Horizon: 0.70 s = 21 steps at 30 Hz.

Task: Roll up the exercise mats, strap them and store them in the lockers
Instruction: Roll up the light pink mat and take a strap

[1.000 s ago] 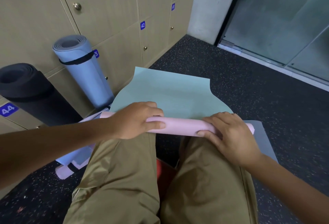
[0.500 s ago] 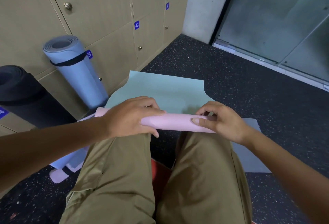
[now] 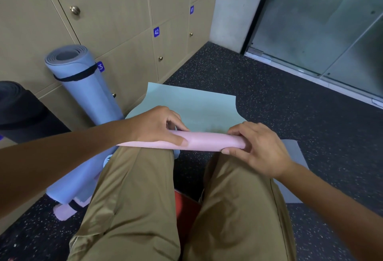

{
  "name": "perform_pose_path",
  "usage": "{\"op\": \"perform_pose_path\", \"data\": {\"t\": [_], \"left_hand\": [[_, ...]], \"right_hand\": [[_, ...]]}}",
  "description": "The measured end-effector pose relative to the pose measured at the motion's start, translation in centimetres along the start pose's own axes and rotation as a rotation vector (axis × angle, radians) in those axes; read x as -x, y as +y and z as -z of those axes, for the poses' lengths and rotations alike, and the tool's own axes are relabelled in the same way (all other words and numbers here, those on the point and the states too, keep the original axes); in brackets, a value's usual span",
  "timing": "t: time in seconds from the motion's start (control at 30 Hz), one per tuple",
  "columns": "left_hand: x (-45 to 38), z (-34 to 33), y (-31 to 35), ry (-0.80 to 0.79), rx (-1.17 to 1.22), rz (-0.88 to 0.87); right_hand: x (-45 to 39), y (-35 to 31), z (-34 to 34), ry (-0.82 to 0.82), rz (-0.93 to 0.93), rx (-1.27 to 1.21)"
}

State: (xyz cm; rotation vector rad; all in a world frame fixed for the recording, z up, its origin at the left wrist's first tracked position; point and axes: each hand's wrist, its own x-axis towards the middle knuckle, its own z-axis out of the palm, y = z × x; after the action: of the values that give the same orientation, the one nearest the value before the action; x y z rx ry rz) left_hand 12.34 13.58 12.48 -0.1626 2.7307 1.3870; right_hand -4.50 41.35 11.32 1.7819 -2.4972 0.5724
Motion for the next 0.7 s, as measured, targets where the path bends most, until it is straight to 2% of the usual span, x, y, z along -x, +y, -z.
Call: {"op": "perform_pose_path", "data": {"t": [0.07, 0.17, 0.3, 0.43, 0.57, 0.7], "left_hand": [[-0.1, 0.3, 0.2, -0.019, -0.017, 0.006], [0.0, 0.4, 0.1, 0.024, -0.178, -0.068], [1.1, -0.9, -0.4, 0.240, -0.510, -0.244], [1.8, -3.9, -1.1, 0.429, -0.799, -0.250], [1.2, -3.9, -1.7, 0.454, -0.887, -0.276], [0.4, -3.2, -1.7, 0.374, -0.869, -0.243]], "right_hand": [[-0.3, -0.1, 0.2, -0.020, -0.050, -0.044], [-1.0, 0.0, 0.7, -0.057, -0.133, -0.170], [-2.0, 0.7, 1.2, -0.126, -0.223, -0.353], [-3.3, 1.3, 1.5, -0.214, -0.243, -0.494], [-4.2, 1.7, 1.4, -0.267, -0.269, -0.504], [-3.9, 1.7, 1.5, -0.245, -0.266, -0.384]]}}
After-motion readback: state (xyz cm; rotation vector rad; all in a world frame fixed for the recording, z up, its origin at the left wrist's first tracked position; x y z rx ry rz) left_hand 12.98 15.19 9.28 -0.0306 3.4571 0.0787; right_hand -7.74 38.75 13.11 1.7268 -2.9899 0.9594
